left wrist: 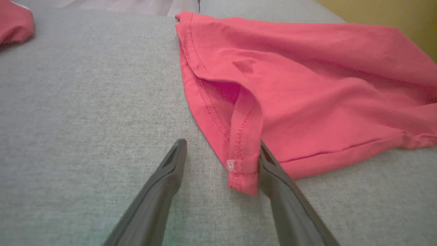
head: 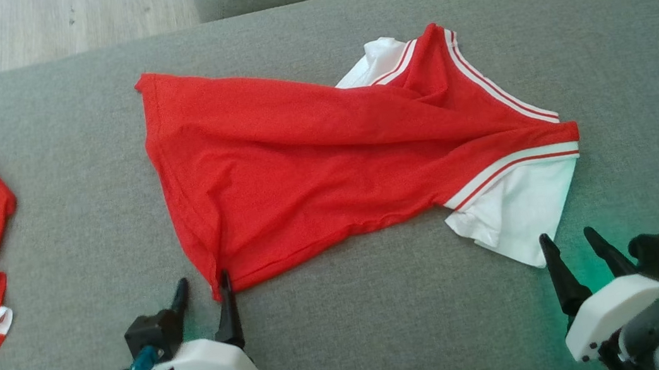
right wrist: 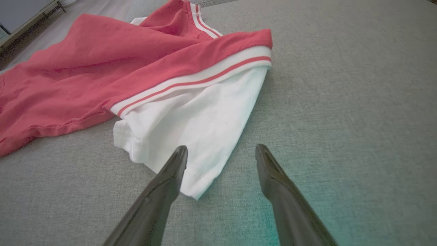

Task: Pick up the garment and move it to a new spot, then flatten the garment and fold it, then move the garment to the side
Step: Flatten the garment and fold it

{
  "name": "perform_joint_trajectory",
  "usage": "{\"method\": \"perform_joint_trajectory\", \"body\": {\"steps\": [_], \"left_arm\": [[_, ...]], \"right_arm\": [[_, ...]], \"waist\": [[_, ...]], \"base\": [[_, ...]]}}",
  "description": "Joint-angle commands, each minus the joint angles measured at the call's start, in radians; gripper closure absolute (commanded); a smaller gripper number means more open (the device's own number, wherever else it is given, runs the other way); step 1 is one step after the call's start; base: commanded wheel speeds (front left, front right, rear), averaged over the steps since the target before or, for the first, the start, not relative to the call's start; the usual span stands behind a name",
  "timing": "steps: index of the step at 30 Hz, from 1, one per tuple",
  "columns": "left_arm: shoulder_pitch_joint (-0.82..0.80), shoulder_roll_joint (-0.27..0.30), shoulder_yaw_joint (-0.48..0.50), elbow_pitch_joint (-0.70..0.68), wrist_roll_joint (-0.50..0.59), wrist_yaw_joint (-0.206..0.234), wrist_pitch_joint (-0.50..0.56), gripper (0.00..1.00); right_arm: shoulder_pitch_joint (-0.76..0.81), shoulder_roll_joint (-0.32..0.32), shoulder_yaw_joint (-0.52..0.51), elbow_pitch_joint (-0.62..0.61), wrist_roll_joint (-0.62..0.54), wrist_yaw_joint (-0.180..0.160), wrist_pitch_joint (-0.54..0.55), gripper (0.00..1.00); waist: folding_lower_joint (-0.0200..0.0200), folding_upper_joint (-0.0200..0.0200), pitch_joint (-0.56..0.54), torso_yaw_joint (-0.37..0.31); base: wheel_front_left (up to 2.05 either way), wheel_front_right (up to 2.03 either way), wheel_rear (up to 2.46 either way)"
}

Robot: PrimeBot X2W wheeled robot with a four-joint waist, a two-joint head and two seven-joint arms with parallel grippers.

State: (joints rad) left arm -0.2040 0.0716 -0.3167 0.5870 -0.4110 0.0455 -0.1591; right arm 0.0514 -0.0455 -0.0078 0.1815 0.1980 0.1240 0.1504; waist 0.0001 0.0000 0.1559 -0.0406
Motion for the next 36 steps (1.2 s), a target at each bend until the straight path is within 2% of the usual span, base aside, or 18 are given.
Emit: {"method": "perform_joint_trajectory", "body": {"steps": [1, 2, 9, 16, 21, 25, 26, 27, 28, 32, 36], "left_arm": [[-0.036, 0.0, 0.038, -0.007, -0.014, -0.013, -0.004, 0.51], [-0.039, -0.001, 0.036, 0.002, -0.02, -0.021, -0.002, 1.0], [-0.033, -0.009, 0.0, 0.039, -0.048, -0.061, 0.017, 1.0], [-0.008, -0.011, -0.013, 0.03, -0.057, -0.066, 0.002, 1.0], [-0.008, -0.009, -0.019, 0.022, -0.059, -0.068, -0.005, 1.0], [-0.013, -0.009, -0.023, 0.019, -0.06, -0.066, -0.004, 1.0], [-0.014, -0.008, -0.023, 0.019, -0.061, -0.065, -0.004, 1.0], [-0.014, -0.008, -0.024, 0.019, -0.062, -0.064, -0.004, 1.0], [-0.013, -0.008, -0.024, 0.018, -0.063, -0.063, -0.005, 1.0], [-0.006, -0.006, -0.008, -0.009, -0.081, -0.063, -0.025, 1.0], [0.002, -0.009, 0.045, -0.124, -0.159, -0.097, -0.058, 1.0]], "right_arm": [[-0.04, -0.005, 0.024, -0.023, 0.002, 0.007, 0.006, 0.0], [-0.042, -0.005, 0.024, -0.019, 0.002, 0.007, 0.013, 0.0], [-0.043, -0.005, 0.005, 0.028, 0.027, 0.007, 0.062, 0.0], [-0.074, -0.005, -0.008, 0.082, 0.053, 0.007, 0.037, 0.0], [-0.123, -0.005, 0.038, 0.166, 0.078, 0.007, 0.029, 0.0], [-0.13, -0.005, 0.1, 0.219, 0.047, 0.007, 0.092, 0.0], [-0.127, -0.005, 0.111, 0.224, 0.038, 0.007, 0.11, 0.04], [-0.125, -0.005, 0.116, 0.223, 0.029, 0.007, 0.124, 0.43], [-0.121, -0.005, 0.121, 0.216, 0.023, 0.007, 0.131, 1.0], [-0.094, -0.005, 0.103, 0.127, 0.032, 0.007, 0.106, 1.0], [-0.091, -0.005, 0.044, -0.049, 0.066, 0.007, 0.068, 1.0]], "waist": [[-0.0001, 0.0, 0.004, 0.002], [-0.0001, 0.0, 0.005, 0.003], [-0.0001, 0.0, 0.024, 0.013], [-0.0001, 0.0, 0.05, 0.02], [-0.0001, 0.0, 0.06, 0.033], [-0.0001, 0.0, 0.062, 0.041], [-0.0001, 0.0, 0.061, 0.043], [-0.0001, 0.0, 0.06, 0.044], [-0.0001, 0.0, 0.059, 0.044], [-0.0001, 0.0, 0.047, 0.034], [-0.0001, 0.0, 0.031, 0.018]], "base": [[0.0, 0.0, 0.0], [0.0, 0.0, 0.0], [0.0, 0.0, 0.0], [0.0, 0.0, 0.0], [0.0, 0.0, 0.0], [0.0, 0.0, 0.0], [0.0, 0.0, 0.0], [0.0, 0.0, 0.0], [0.0, 0.0, 0.0], [0.0, 0.0, 0.0], [0.0, 0.0, 0.0]]}}
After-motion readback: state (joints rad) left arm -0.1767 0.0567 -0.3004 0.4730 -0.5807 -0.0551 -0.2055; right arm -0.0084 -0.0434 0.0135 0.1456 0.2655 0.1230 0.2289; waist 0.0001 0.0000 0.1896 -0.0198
